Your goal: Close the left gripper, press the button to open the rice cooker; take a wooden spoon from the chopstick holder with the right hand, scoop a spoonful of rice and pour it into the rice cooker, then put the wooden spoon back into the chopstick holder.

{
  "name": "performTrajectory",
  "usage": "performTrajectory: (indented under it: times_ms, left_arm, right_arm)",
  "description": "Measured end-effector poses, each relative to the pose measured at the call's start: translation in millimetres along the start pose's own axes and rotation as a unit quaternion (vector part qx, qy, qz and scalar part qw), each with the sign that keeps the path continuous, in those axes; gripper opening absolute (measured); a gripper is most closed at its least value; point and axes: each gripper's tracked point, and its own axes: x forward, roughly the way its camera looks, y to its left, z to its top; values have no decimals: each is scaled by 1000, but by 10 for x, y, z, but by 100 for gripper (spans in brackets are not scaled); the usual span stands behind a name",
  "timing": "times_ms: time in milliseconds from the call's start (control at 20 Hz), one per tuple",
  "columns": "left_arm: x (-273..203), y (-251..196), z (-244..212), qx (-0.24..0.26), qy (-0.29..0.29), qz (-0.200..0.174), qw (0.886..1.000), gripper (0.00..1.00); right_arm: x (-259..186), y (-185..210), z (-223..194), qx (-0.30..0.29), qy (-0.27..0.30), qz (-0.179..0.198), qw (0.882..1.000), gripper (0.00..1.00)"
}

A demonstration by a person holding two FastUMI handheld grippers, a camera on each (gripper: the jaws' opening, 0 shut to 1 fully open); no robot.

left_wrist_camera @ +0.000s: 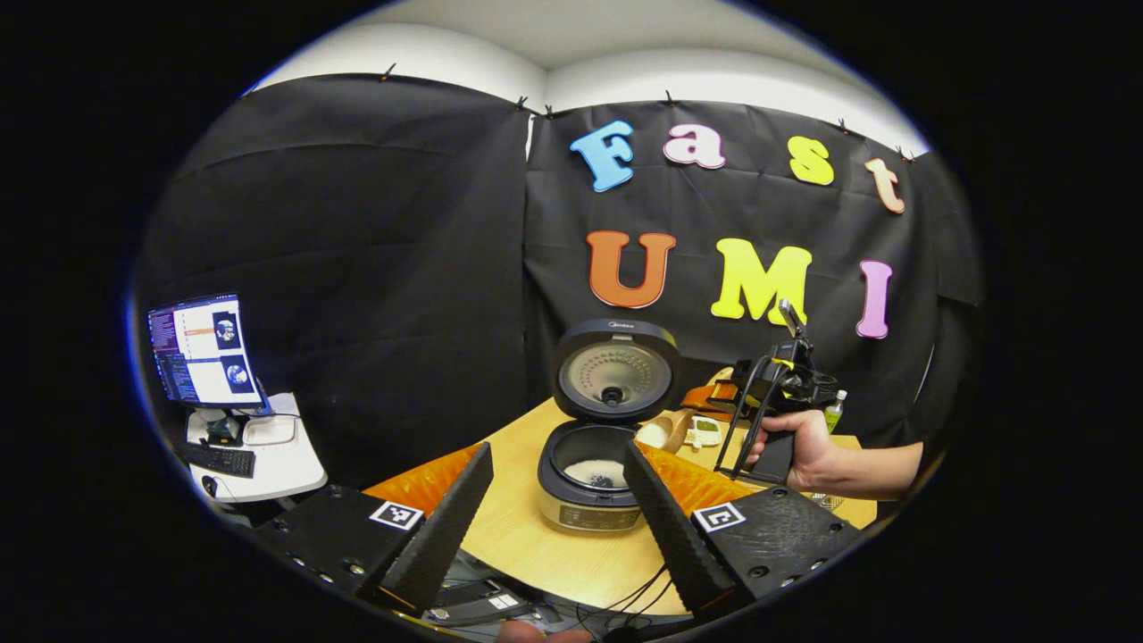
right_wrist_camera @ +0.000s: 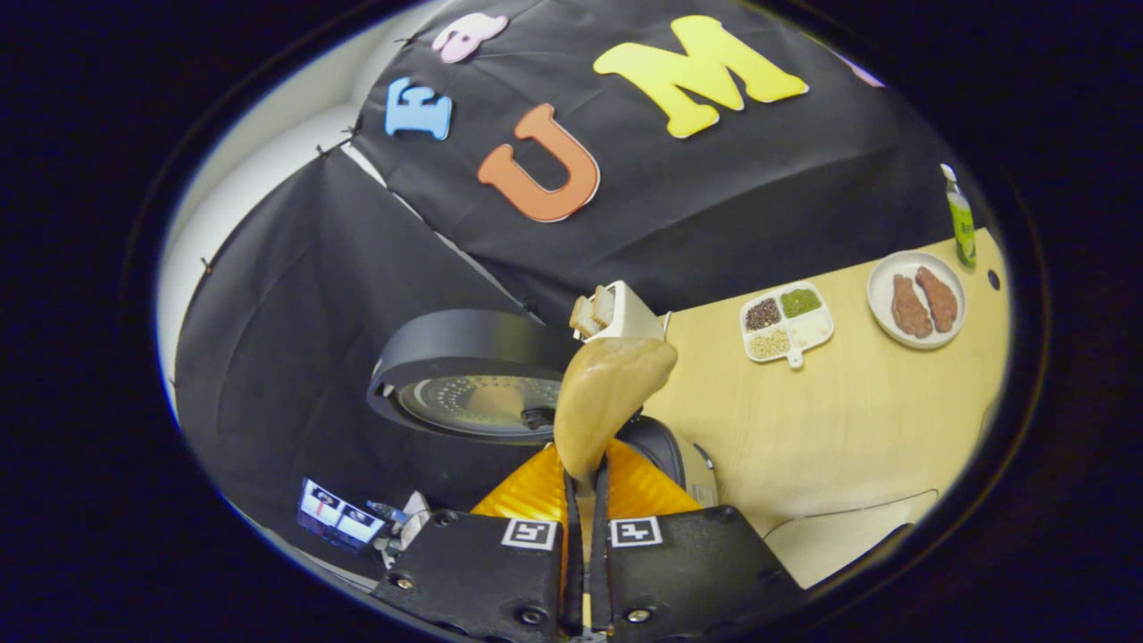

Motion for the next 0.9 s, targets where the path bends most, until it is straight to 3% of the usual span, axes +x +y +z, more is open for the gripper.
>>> performTrajectory:
  times_ms: [500, 900]
  left_arm:
    - [-41, 163, -17, -10, 4, 36, 999, 95]
    - [-78, 200, 22, -21, -11, 44, 999, 95]
  right_arm:
    - [227, 79, -91, -104, 7, -29, 994, 8]
    - [247, 298, -44, -235, -16, -28, 971, 8]
